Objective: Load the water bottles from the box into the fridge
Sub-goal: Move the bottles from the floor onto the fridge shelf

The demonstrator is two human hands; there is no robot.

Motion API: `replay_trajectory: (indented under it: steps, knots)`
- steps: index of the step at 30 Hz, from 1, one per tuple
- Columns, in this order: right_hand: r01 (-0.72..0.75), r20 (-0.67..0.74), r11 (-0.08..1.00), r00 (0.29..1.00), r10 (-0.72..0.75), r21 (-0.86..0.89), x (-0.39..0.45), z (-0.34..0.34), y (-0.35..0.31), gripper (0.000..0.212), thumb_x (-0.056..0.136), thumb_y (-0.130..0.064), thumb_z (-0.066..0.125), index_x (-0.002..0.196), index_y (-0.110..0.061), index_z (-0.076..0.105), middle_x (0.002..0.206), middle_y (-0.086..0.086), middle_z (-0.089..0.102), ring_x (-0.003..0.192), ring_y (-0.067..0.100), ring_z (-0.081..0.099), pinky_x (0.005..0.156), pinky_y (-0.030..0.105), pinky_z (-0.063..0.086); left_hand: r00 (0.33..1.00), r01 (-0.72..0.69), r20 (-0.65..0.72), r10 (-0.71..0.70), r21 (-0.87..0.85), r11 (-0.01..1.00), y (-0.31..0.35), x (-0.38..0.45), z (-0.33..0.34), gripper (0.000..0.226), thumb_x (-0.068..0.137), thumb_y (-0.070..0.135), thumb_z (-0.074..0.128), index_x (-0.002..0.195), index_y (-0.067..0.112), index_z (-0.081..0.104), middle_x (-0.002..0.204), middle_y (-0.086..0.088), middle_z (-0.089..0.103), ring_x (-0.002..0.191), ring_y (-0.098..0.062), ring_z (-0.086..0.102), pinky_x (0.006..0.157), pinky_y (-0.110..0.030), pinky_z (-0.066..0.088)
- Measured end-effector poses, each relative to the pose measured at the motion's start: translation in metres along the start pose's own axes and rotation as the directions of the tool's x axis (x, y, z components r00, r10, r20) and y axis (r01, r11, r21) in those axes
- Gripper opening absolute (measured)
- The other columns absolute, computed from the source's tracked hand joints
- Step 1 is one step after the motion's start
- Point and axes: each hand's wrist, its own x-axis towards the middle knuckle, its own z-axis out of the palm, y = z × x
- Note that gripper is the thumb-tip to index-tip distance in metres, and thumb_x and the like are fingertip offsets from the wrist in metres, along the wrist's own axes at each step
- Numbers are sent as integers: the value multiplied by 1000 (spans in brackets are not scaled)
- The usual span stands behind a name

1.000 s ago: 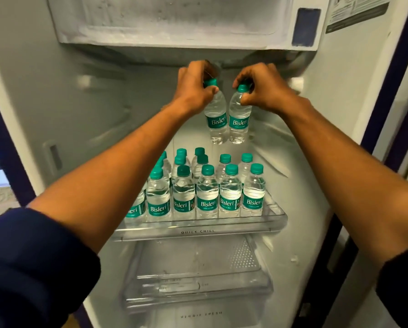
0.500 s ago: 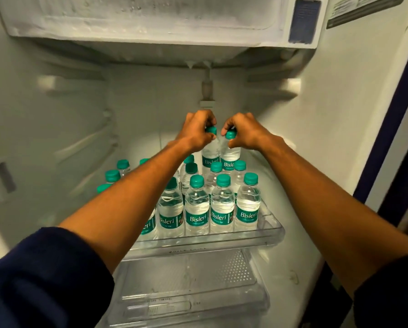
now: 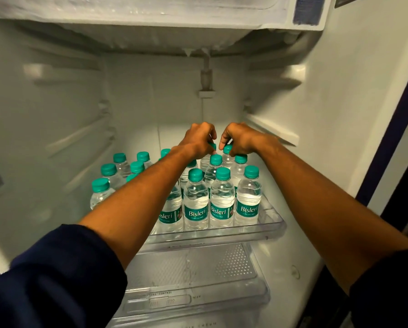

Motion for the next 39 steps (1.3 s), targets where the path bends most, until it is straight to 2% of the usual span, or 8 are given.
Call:
replay_trajectory:
  steps: [7, 12, 16, 21, 27, 30, 33, 39]
  knots:
    - [-40, 43, 999, 998, 41, -16, 8, 0, -7, 28, 84, 4, 70, 108, -9, 68, 110, 3, 64, 92, 16, 58, 76, 25, 47, 999, 16, 30, -18, 95, 995, -4, 3, 4, 29, 82, 4, 74, 109, 7, 62, 112, -12, 64, 98, -24, 64, 91, -35, 55]
    - [-44, 79, 999, 996, 45, -11, 13, 6, -10, 39, 82, 3, 72, 115, -14, 63, 118, 4, 64, 105, 22, 61, 91, 32, 52, 996, 36, 74, -48, 145, 989, 1, 3, 1, 37, 83, 8, 74, 117, 9, 59, 119, -13, 60, 103, -27, 61, 91, -35, 53]
    - [-53, 44, 999, 998, 54, -12, 9, 11, -9, 50, 86, -2, 70, 131, -17, 53, 134, 5, 56, 117, 25, 56, 98, 36, 50, 996, 50, 65, -59, 131, 990, 6, -5, -3, 41, 89, 16, 69, 126, 7, 56, 124, -14, 61, 107, -28, 61, 90, -33, 50]
    - [-65, -87, 998, 994, 66, 19, -4, 12, -11, 61, 89, -21, 70, 143, -24, 40, 146, 8, 45, 127, 30, 49, 102, 42, 46, 998, 56, -31, -51, 183, 982, 14, -24, -18, 48, 93, 24, 64, 135, 7, 48, 131, -16, 56, 114, -31, 57, 94, -37, 48]
    - [-61, -263, 996, 964, 42, -63, -34, 14, -20, 73, 92, -44, 62, 152, -26, 24, 158, 8, 29, 141, 34, 33, 110, 51, 37, 979, 5, -191, 65, 342, 940, 17, -61, -38, 51, 97, 33, 55, 139, 7, 43, 137, -17, 51, 122, -34, 51, 99, -41, 45]
    - [-68, -321, 992, 947, 32, -102, -52, 19, -28, 77, 93, -54, 54, 155, -29, 17, 163, 6, 17, 148, 33, 19, 116, 57, 25, 960, -13, -245, 135, 445, 896, 13, -81, -44, 59, 97, 42, 51, 144, 9, 36, 148, -16, 41, 136, -32, 38, 110, -44, 37]
    - [-69, -380, 993, 925, 27, -98, -71, 19, -35, 77, 94, -62, 44, 156, -31, 11, 165, 4, 6, 151, 32, 6, 118, 58, 14, 962, 27, -248, 111, 492, 870, 12, -104, -48, 70, 97, 52, 43, 152, 14, 22, 159, -14, 21, 148, -32, 18, 119, -51, 21]
    - [-24, -478, 991, 878, -41, -129, -103, 23, -57, 81, 91, -70, 37, 157, -32, 8, 165, 4, 5, 151, 31, 4, 118, 60, 11, 955, 57, -280, 102, 506, 861, 10, -150, -53, 77, 96, 62, 30, 156, 17, 9, 163, -11, 6, 151, -28, 3, 121, -52, 8]
